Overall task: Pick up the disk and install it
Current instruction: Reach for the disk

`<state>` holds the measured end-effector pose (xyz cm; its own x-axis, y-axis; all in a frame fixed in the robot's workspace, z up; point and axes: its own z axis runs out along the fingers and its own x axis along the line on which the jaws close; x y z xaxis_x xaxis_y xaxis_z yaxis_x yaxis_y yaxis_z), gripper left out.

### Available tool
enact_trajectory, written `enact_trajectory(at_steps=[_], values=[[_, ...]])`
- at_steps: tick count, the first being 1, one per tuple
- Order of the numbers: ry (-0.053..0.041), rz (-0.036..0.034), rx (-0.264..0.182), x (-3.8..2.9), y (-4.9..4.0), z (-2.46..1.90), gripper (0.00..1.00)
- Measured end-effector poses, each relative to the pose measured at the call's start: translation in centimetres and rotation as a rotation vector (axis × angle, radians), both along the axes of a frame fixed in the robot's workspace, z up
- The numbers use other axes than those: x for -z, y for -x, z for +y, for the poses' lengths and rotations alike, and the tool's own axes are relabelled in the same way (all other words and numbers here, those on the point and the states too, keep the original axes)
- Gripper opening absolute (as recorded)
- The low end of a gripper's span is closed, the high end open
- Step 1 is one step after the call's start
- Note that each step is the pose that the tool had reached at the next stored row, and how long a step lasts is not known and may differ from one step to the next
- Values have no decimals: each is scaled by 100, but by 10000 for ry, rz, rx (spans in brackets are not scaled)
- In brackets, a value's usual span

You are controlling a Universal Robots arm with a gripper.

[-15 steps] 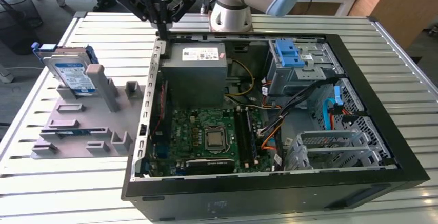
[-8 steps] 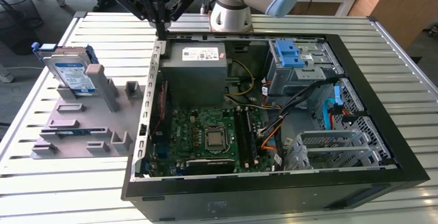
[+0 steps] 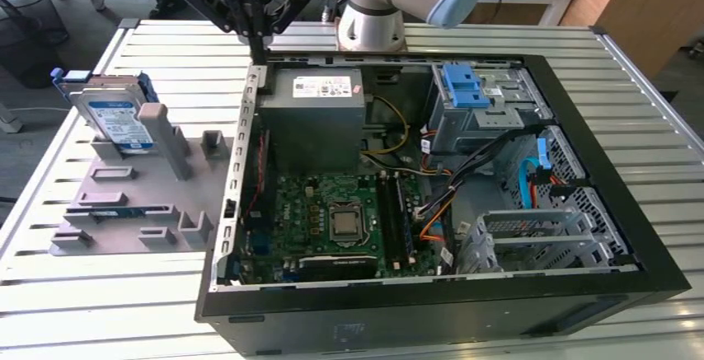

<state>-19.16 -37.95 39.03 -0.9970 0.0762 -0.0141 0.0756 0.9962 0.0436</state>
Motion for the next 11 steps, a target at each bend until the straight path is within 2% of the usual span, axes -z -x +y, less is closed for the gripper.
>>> enact_trajectory(at_steps=[11], values=[[0,0,0,0,62,22,11]])
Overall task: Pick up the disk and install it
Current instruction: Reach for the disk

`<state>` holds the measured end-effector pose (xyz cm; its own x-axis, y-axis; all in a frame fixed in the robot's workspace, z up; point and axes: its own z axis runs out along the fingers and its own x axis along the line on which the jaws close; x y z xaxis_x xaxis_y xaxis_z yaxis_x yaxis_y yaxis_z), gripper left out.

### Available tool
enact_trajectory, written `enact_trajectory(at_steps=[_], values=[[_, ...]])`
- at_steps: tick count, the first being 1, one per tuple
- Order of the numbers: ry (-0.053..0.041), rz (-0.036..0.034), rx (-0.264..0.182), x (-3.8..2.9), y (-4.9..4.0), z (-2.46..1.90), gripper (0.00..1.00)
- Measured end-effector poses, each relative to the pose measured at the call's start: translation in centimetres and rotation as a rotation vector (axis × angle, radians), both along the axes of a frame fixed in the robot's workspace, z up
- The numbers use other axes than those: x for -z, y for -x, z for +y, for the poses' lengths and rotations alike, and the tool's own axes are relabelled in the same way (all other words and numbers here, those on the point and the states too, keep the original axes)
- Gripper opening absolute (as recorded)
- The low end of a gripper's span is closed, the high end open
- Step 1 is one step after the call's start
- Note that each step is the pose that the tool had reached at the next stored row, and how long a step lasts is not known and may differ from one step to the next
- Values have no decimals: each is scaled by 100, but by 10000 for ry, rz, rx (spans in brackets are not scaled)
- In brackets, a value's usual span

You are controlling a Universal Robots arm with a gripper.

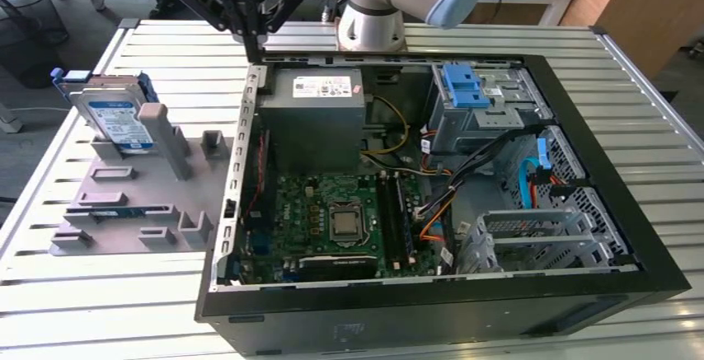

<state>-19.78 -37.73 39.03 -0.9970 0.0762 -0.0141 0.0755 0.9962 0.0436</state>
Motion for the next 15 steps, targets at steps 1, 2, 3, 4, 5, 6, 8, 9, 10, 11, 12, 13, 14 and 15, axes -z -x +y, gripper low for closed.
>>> enact_trajectory(at_steps=[1,2,3,4,5,6,8,9,10,11,12,13,14,15], values=[[0,0,0,0,7,2,11],[0,0,1,0,14,4,11],[0,0,0,0,21,7,11],[-1,-1,1,0,27,8,11],[0,0,1,0,34,10,11],[0,0,1,0,41,12,11],[0,0,0,0,53,16,11],[0,0,0,0,60,18,11],[0,0,0,0,66,20,11],[0,0,0,0,72,21,11],[-1,0,0,0,77,23,11],[-1,0,0,0,83,25,11],[0,0,0,0,89,27,11],[0,0,0,0,95,28,11]])
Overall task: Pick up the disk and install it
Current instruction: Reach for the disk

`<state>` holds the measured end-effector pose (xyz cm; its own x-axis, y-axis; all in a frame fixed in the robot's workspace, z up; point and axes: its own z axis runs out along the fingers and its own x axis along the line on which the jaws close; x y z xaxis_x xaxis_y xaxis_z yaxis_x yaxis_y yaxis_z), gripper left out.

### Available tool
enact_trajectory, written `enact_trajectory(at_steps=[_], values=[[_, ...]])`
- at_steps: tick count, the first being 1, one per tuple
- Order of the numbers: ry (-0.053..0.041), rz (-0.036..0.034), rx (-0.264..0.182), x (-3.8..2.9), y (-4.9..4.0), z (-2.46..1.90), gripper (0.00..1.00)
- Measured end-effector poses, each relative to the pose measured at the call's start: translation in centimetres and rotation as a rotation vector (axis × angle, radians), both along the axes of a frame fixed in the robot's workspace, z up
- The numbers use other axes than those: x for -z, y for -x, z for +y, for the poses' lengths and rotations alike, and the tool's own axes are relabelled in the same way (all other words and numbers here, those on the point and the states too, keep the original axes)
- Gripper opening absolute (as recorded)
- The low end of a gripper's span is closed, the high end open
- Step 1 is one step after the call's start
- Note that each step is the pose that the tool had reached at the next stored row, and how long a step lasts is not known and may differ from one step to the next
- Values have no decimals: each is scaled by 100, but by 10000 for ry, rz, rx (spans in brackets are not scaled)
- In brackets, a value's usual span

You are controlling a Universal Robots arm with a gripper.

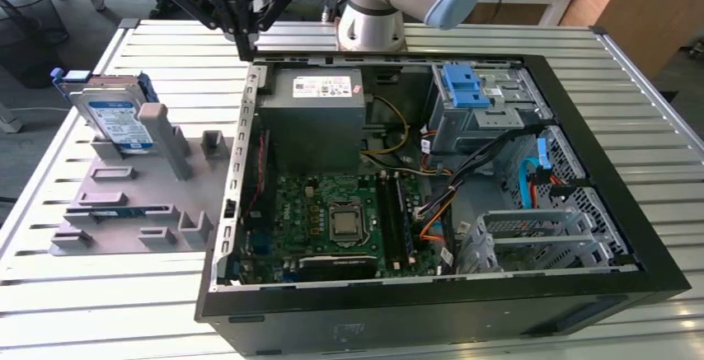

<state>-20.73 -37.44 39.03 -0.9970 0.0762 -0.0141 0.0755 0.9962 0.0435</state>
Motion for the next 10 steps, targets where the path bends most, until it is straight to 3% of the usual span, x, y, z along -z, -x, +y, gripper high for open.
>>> enact_trajectory(at_steps=[10], values=[[-1,-1,0,1,62,20,11]])
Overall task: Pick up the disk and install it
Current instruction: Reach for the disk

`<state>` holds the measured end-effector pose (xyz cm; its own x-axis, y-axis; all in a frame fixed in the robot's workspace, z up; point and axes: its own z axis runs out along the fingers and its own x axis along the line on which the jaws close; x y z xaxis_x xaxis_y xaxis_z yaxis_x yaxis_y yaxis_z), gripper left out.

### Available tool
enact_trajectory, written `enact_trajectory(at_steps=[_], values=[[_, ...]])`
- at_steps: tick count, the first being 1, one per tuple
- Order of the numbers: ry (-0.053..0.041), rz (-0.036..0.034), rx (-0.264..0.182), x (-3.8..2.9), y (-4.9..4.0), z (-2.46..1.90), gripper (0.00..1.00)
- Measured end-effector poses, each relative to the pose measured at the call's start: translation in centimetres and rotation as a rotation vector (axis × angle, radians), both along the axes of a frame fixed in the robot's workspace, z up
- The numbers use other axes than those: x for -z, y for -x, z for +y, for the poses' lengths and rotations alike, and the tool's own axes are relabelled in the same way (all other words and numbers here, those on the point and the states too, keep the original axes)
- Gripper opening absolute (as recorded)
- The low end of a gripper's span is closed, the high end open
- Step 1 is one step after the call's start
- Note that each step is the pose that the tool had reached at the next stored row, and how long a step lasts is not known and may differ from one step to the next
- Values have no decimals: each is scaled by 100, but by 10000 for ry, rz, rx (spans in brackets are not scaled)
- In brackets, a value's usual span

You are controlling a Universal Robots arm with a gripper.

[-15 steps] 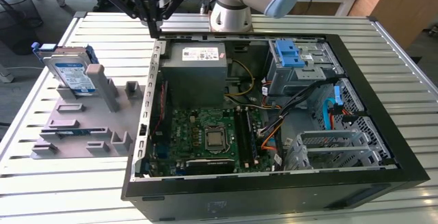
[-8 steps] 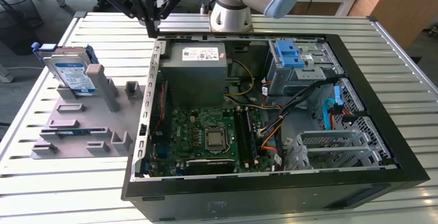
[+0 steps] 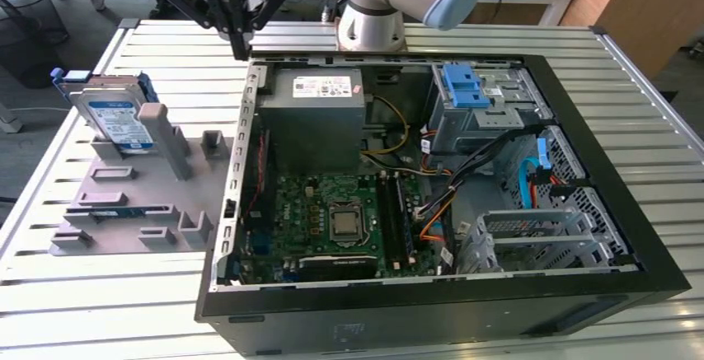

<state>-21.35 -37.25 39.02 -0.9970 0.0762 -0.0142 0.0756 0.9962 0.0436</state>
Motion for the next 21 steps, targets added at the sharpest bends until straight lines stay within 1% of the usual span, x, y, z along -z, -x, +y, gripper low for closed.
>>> enact_trajectory(at_steps=[21], values=[[0,0,0,1,139,43,11]])
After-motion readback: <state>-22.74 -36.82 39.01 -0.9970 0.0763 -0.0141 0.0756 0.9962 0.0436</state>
